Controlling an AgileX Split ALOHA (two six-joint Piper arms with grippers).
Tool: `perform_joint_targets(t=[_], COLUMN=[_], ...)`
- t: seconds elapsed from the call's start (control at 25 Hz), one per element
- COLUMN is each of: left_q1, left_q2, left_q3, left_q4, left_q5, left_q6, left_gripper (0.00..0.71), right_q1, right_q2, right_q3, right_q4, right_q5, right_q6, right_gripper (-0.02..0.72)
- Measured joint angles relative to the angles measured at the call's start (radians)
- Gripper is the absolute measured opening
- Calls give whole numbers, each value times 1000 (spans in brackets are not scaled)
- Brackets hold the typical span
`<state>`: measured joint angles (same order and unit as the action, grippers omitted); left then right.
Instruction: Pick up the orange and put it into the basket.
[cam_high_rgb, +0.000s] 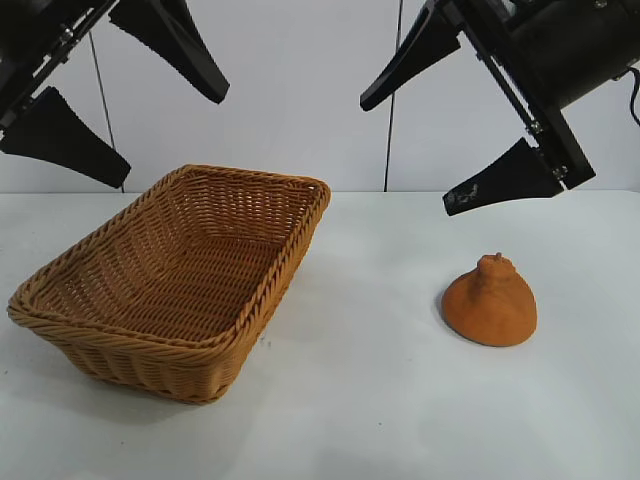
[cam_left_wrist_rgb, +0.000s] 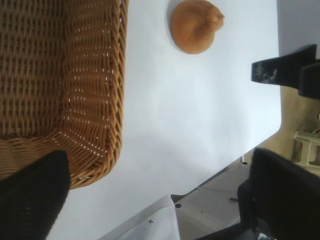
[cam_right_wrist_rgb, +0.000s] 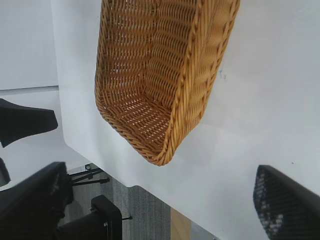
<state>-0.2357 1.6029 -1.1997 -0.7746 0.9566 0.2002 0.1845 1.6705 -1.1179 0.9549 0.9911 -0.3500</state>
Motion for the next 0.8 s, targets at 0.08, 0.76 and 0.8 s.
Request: perform_joint_targets(t=[0.08,0.76,0.8], left_q1=[0,-32,-32], left_q2=[0,-165,-165], left_q3=[0,52,52], left_q4=[0,181,181], left_q5=[0,104,104], left_q6=[0,-423,-423], left_gripper=[693,693,693], right_q1=[0,0,0], right_q2=[0,0,0], right_q3=[0,0,0], right_q4=[0,0,0], right_q5=[0,-5,-5], right_q6=[0,0,0], right_gripper=[694,694,694])
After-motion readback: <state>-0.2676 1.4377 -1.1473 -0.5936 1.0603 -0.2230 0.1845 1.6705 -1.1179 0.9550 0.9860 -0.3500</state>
